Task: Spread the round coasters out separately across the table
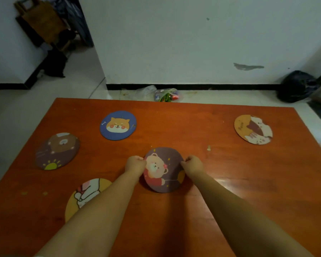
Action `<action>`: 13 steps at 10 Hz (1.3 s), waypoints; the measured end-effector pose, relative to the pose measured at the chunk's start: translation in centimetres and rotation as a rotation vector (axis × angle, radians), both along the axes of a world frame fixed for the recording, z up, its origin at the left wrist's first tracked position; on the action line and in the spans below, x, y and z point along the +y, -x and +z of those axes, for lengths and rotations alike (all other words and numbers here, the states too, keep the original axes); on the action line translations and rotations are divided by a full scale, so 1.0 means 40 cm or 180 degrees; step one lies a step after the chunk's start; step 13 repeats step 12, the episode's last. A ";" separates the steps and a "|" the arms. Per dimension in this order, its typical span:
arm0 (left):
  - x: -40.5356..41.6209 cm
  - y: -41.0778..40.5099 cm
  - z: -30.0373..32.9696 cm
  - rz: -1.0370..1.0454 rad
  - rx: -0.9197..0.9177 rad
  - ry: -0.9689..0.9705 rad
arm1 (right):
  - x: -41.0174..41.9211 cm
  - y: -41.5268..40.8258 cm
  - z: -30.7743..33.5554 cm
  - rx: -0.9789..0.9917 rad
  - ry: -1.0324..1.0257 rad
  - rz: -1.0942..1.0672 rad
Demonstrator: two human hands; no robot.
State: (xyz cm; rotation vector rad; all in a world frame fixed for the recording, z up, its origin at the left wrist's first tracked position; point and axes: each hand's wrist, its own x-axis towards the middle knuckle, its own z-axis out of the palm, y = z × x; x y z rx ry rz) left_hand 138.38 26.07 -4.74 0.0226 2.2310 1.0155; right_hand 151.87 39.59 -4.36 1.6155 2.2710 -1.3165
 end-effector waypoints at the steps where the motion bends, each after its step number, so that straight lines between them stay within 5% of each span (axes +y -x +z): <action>1: 0.032 -0.086 0.017 -0.0020 -0.0193 -0.0330 | 0.001 -0.110 0.022 0.0170 -0.0141 -0.0275; 4: 0.180 -0.437 0.039 -0.0715 -0.0596 -0.0431 | 0.153 -0.487 0.035 -0.0082 -0.0360 -0.0624; 7: 0.422 -0.751 -0.015 -0.1038 -0.0342 0.0031 | 0.399 -0.800 -0.020 -0.0450 -0.0331 -0.0522; 10: 0.428 -0.792 -0.028 -0.1715 0.0761 0.0902 | 0.438 -0.839 -0.063 -0.0869 -0.0477 0.0342; 13: 0.370 -0.773 -0.007 -0.1574 0.0290 0.0192 | 0.506 -0.845 0.007 -0.0437 -0.0412 0.0062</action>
